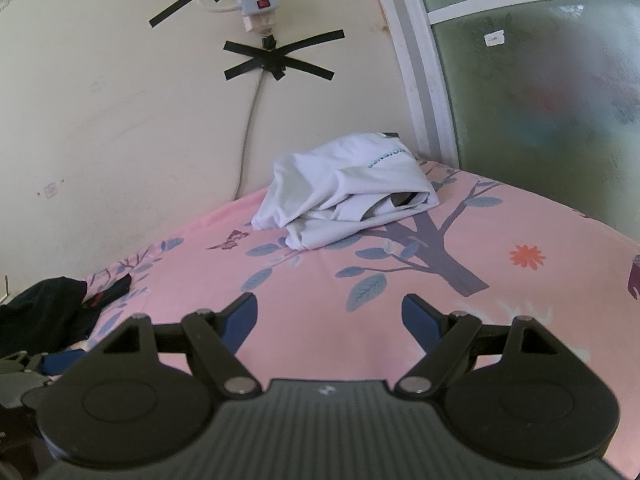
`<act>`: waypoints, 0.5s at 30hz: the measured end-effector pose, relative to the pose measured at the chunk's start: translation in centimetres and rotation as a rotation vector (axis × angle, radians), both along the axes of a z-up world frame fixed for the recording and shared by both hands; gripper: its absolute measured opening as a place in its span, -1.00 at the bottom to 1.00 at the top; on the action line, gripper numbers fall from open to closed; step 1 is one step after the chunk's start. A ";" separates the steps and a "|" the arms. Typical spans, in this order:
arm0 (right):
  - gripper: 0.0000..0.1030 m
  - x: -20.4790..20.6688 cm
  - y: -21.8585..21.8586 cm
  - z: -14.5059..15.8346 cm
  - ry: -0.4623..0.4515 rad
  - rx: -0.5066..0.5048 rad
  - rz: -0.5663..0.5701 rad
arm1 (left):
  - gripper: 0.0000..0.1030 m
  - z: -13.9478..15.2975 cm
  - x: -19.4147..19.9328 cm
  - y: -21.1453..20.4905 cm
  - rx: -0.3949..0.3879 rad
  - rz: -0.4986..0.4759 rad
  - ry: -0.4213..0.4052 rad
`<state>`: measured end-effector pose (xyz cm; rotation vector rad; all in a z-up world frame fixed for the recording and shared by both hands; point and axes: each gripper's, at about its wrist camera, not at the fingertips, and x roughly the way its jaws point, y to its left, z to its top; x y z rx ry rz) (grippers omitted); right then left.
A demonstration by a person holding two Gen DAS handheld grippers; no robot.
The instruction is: Fold small clothes
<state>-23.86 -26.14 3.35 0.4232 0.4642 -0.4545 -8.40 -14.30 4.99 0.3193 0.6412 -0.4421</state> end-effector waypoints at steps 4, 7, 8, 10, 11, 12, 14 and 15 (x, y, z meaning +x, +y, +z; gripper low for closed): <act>0.52 0.1 0.1 0.1 -0.001 -0.003 0.002 | 1.00 0.0 0.0 0.0 0.000 0.000 0.000; 0.52 0.1 0.1 0.1 0.000 -0.003 0.005 | 1.00 0.0 0.0 0.0 0.001 0.000 0.000; 0.52 0.1 0.1 0.1 0.000 -0.003 0.006 | 1.00 0.0 0.0 0.0 0.001 0.000 -0.001; 0.52 0.1 0.2 0.1 -0.001 -0.004 0.006 | 1.00 0.0 -0.1 -0.1 0.003 -0.002 -0.003; 0.52 0.1 0.2 0.1 -0.001 -0.003 0.006 | 0.99 0.0 -0.1 -0.1 0.004 -0.003 -0.004; 0.52 0.1 0.2 0.1 0.000 -0.002 0.006 | 1.00 0.0 -0.1 -0.1 0.006 -0.003 -0.006; 0.52 0.1 0.2 0.1 0.000 -0.001 0.006 | 0.99 0.0 -0.1 -0.1 0.008 -0.003 -0.008; 0.52 0.1 0.2 0.1 0.000 -0.001 0.007 | 0.99 0.0 -0.1 -0.2 0.009 -0.003 -0.009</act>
